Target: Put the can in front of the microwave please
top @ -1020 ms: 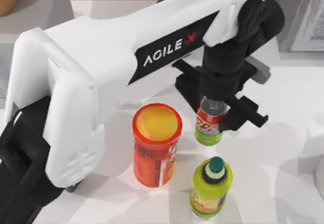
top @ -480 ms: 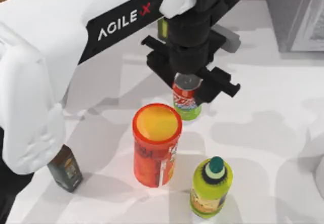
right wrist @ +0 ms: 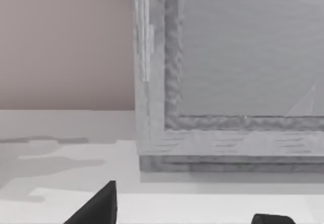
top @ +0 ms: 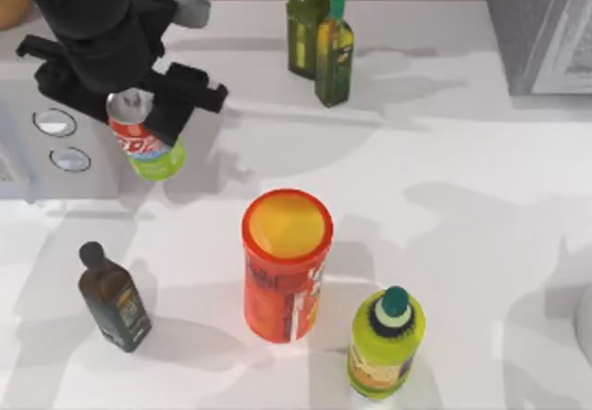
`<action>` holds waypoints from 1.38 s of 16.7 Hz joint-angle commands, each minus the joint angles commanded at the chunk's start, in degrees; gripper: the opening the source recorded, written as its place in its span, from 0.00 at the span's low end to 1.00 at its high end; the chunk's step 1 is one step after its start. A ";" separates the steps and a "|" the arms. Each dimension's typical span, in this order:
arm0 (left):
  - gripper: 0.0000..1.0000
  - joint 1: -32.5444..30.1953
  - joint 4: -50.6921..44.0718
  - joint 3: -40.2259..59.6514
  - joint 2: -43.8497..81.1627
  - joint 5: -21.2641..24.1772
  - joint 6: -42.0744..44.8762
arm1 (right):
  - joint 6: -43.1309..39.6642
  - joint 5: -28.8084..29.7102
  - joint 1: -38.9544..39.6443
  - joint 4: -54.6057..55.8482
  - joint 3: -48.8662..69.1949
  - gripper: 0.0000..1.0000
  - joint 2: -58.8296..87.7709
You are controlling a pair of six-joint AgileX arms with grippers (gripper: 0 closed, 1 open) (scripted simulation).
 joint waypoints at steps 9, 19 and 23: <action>0.00 20.93 6.11 -33.18 -24.05 -1.00 0.85 | 0.00 0.00 0.00 0.00 0.00 1.00 0.00; 0.00 23.43 7.39 -42.59 -25.49 -0.73 1.00 | 0.00 0.00 0.00 0.00 0.00 1.00 0.00; 0.00 23.59 8.57 -43.51 -25.38 -0.70 0.97 | 0.00 0.00 0.00 0.00 0.00 1.00 0.00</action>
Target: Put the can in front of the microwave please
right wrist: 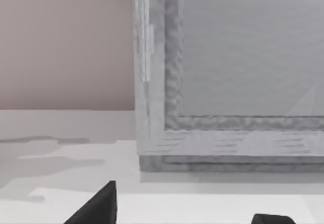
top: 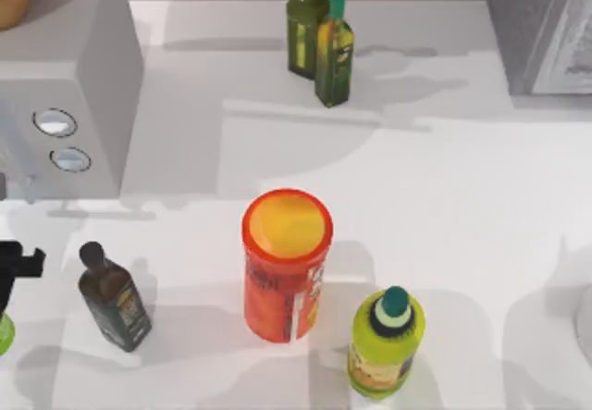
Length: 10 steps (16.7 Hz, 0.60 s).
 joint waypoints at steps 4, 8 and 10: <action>0.00 0.12 0.90 -0.69 0.10 0.02 -0.02 | 0.00 0.00 0.00 0.00 0.00 1.00 0.00; 0.15 0.12 0.90 -0.69 0.10 0.02 -0.02 | 0.00 0.00 0.00 0.00 0.00 1.00 0.00; 0.30 0.12 0.90 -0.69 0.10 0.02 -0.02 | 0.00 0.00 0.00 0.00 0.00 1.00 0.00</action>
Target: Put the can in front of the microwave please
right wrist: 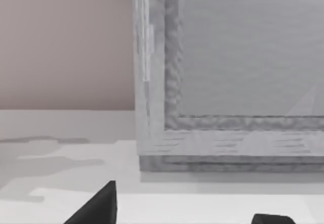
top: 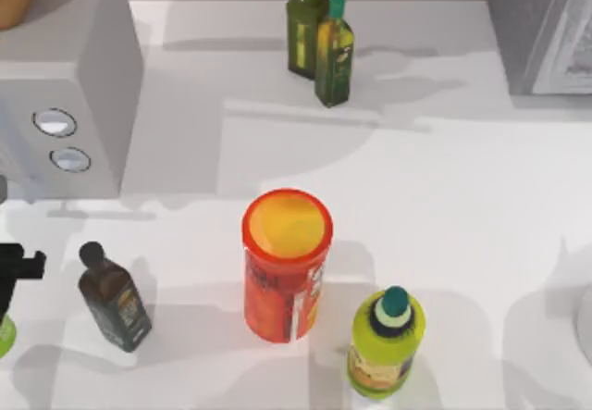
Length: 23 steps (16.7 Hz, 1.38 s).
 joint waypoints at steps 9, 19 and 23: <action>0.98 0.00 0.00 0.00 0.00 0.00 0.00 | 0.00 0.00 0.00 0.00 0.00 1.00 0.00; 1.00 -0.03 -0.22 0.23 0.00 0.00 0.00 | 0.00 0.00 0.00 0.00 0.00 1.00 0.00; 1.00 -0.04 -5.68 4.73 -0.60 0.02 -0.14 | 0.00 0.00 0.00 0.00 0.00 1.00 0.00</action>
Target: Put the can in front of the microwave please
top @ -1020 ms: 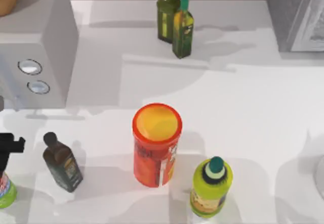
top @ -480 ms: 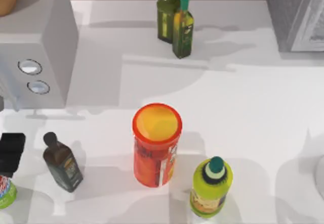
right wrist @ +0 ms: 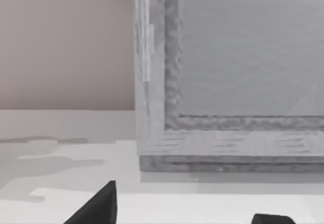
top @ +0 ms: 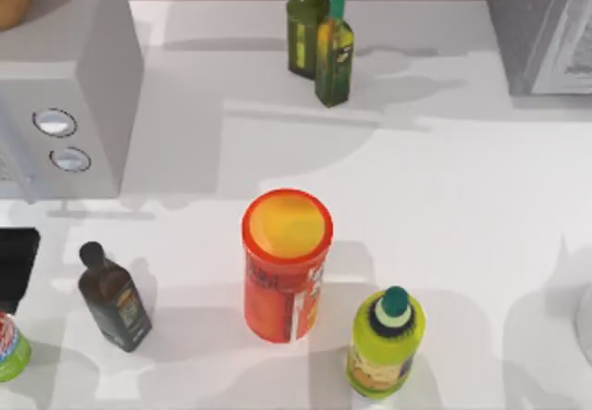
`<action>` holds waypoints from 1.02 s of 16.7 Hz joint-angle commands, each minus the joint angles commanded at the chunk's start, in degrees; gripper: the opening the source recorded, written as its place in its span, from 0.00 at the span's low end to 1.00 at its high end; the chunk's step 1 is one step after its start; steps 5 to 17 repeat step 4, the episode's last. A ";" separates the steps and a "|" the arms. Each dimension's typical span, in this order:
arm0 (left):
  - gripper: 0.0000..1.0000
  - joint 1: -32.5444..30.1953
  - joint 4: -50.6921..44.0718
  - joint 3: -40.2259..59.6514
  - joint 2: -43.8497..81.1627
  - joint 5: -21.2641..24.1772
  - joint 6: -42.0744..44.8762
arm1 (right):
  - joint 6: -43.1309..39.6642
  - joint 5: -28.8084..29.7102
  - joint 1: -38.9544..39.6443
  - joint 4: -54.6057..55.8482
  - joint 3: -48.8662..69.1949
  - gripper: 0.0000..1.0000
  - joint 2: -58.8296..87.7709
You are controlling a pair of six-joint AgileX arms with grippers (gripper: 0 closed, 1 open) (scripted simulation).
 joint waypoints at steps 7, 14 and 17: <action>1.00 -0.12 -3.81 3.37 -0.82 -0.02 -0.02 | 0.00 0.00 0.00 0.00 0.00 1.00 0.00; 1.00 -0.12 -3.81 3.37 -0.82 -0.02 -0.02 | 0.00 0.00 0.00 0.00 0.00 1.00 0.00; 1.00 -0.12 -3.81 3.37 -0.82 -0.02 -0.02 | 0.00 0.00 0.00 0.00 0.00 1.00 0.00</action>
